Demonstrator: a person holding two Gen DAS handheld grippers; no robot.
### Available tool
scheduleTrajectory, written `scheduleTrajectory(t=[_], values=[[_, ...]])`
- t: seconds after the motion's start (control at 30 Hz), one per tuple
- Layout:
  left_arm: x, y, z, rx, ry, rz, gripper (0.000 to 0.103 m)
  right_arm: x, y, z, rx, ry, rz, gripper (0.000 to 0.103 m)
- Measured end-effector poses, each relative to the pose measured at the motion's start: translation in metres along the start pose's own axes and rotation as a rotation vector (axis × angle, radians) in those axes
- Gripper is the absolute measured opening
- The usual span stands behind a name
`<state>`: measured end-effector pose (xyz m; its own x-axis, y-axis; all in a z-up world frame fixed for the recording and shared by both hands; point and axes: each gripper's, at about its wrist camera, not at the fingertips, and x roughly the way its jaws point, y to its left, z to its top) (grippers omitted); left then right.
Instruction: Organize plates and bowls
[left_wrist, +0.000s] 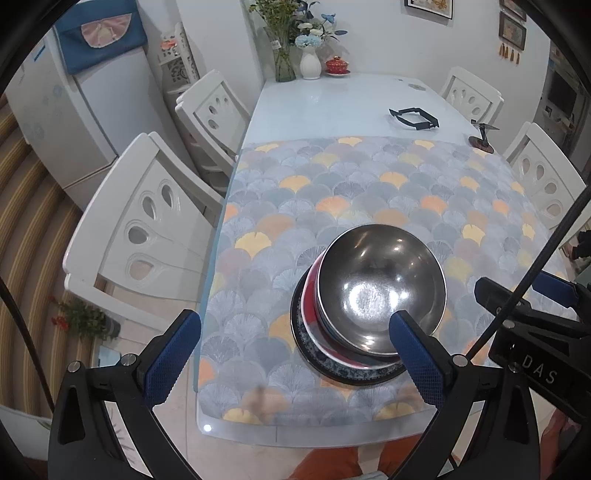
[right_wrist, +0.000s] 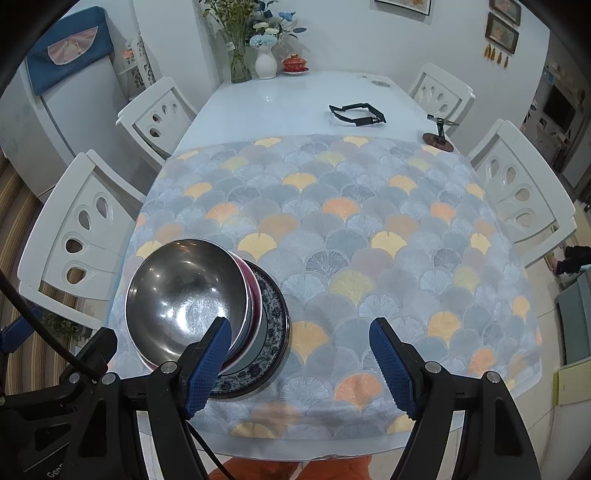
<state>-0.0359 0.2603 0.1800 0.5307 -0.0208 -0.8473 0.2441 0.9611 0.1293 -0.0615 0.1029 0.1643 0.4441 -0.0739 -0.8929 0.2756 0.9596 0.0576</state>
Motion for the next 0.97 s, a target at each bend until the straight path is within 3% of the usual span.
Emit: scheduleTrajectory(t=[0.3,0.83,0.97], values=[[-0.003,0.008,-0.001,-0.010,-0.024,0.071,0.102,-0.004,0.012,0.000,-0.018,-0.020,0.012,0.075],[-0.004,0.016,0.002,-0.041,-0.034,0.123,0.102,-0.008,0.012,0.000,-0.022,-0.026,0.015,0.075],[-0.011,0.014,0.001,-0.014,-0.095,0.220,0.102,-0.010,0.013,-0.001,-0.024,-0.034,0.013,0.075]])
